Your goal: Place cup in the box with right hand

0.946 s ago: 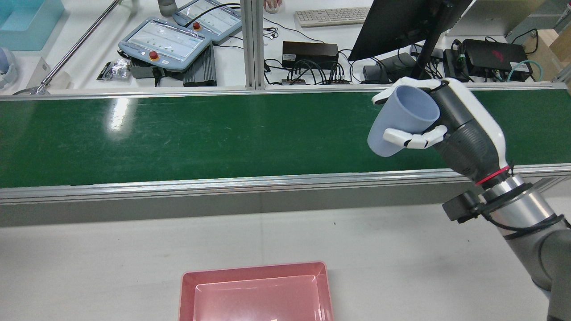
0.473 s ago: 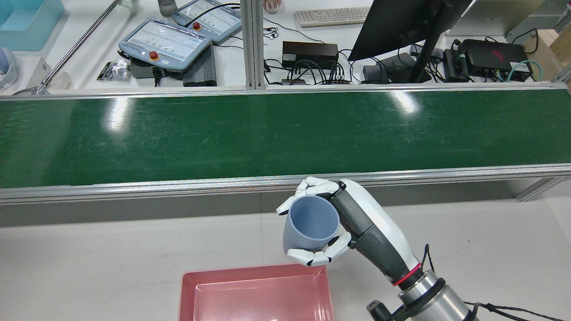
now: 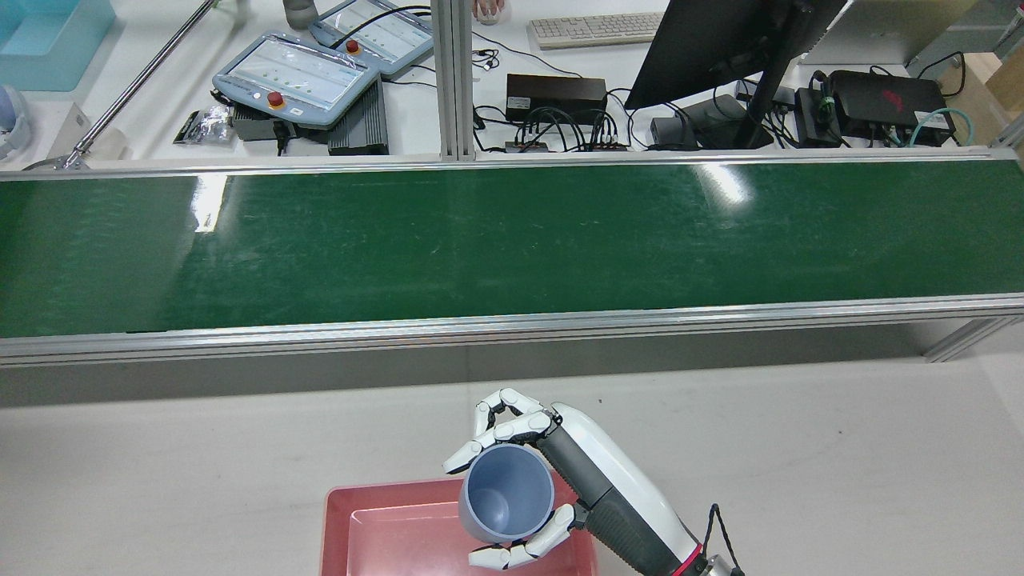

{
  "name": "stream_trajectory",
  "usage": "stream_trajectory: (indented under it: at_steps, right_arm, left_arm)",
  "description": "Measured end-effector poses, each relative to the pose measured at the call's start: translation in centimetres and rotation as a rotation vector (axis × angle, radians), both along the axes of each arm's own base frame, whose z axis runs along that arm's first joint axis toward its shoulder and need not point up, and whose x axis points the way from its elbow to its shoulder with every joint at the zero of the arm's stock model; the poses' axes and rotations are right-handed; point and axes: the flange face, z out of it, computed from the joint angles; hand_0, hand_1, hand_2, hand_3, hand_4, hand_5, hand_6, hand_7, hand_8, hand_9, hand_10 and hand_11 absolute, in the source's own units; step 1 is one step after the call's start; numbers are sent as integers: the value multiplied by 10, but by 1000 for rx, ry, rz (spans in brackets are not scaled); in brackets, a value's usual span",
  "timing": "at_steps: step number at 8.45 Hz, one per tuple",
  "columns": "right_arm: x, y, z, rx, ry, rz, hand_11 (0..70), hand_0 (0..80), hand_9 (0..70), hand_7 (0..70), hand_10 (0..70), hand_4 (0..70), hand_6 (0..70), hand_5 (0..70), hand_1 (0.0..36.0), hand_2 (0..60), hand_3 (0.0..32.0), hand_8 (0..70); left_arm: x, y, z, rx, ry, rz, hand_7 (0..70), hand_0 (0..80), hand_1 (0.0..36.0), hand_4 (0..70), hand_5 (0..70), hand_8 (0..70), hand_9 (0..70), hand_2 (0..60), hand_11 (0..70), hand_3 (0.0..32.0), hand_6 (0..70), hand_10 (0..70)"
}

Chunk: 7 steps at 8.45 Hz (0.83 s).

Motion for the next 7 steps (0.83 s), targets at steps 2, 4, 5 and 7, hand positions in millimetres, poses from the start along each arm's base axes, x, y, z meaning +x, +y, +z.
stream_trajectory:
  at_steps: [2,4,5,7]
  right_arm:
    - [-7,6,1,2,-10,-12,0,618,105,73,0,109,31,67,143,0,0,60]
    - [-9,9,0,1,-22,-24,8,632,117,87,0,133,36,70,137,0,0,68]
    - [-9,10,0,0,-27,-29,16,603,122,94,0,85,38,71,174,0,0,70]
    - [8,-1,0,-18,-78,-31,14,606,130,109,0,110,40,71,169,10,0,74]
  left_arm:
    - [0,0,0,-1,0,0,0,0,0,0,0,0,0,0,0,0,0,0]
    - [0,0,0,0,0,0,0,0,0,0,0,0,0,0,0,0,0,0]
    - [0,0,0,0,0,0,0,0,0,0,0,0,0,0,0,0,0,0]
    - [0,0,0,1,0,0,0,0,0,0,0,0,0,0,0,0,0,0]
